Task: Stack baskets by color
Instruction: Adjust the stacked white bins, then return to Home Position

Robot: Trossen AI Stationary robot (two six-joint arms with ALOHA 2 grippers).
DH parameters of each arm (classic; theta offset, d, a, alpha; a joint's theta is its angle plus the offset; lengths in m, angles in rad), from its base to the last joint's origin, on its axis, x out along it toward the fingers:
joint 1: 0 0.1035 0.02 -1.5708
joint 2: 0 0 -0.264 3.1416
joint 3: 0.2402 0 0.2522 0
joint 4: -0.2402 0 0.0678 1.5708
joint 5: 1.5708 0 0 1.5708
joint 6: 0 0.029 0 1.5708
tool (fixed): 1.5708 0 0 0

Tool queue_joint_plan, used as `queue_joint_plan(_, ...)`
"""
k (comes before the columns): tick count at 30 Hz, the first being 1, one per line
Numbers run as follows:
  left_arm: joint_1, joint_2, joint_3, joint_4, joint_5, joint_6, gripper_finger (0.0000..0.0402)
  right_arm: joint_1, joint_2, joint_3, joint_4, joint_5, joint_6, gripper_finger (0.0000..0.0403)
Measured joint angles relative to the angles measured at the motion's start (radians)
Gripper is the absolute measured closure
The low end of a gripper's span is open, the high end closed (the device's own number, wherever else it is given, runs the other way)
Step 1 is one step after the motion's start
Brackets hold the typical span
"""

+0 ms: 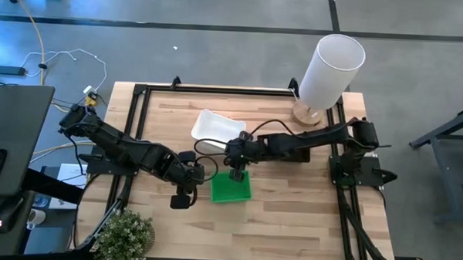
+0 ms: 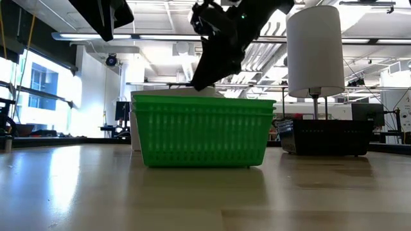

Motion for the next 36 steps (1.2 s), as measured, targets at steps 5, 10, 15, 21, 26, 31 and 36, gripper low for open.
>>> queue_joint_plan(5, 0.0, 0.0, 0.0, 0.0, 0.0, -0.002, 0.0312, -0.017, 0.024, -0.001, -0.004, 0.001, 0.004, 0.0295)
queue_joint_plan(10, 0.0, 0.0, 0.0, 0.0, 0.0, -0.002, 0.0312, -0.034, 0.04, -0.002, -0.038, 0.033, 0.028, 0.0295)
queue_joint_plan(15, 0.0, 0.0, 0.0, 0.0, 0.0, 0.005, 0.0312, -0.048, 0.039, -0.002, -0.054, 0.098, 0.03, 0.0295)
queue_joint_plan(21, 0.0, 0.0, 0.0, 0.0, 0.0, 0.007, 0.0312, -0.084, 0.039, -0.002, -0.075, 0.117, 0.049, 0.0295)
queue_joint_plan(26, 0.0, 0.0, 0.0, -0.001, 0.0, 0.022, 0.0312, -0.103, 0.039, -0.002, -0.108, 0.126, 0.044, 0.0295)
queue_joint_plan(31, -0.001, 0.0, 0.0, -0.001, 0.007, 0.084, 0.0312, -0.093, 0.006, -0.003, -0.152, 0.082, 0.022, 0.0295)
queue_joint_plan(36, -0.006, -0.013, -0.002, 0.001, 0.0, 0.103, 0.0312, -0.056, -0.065, -0.003, -0.234, 0.073, 0.022, 0.0295)
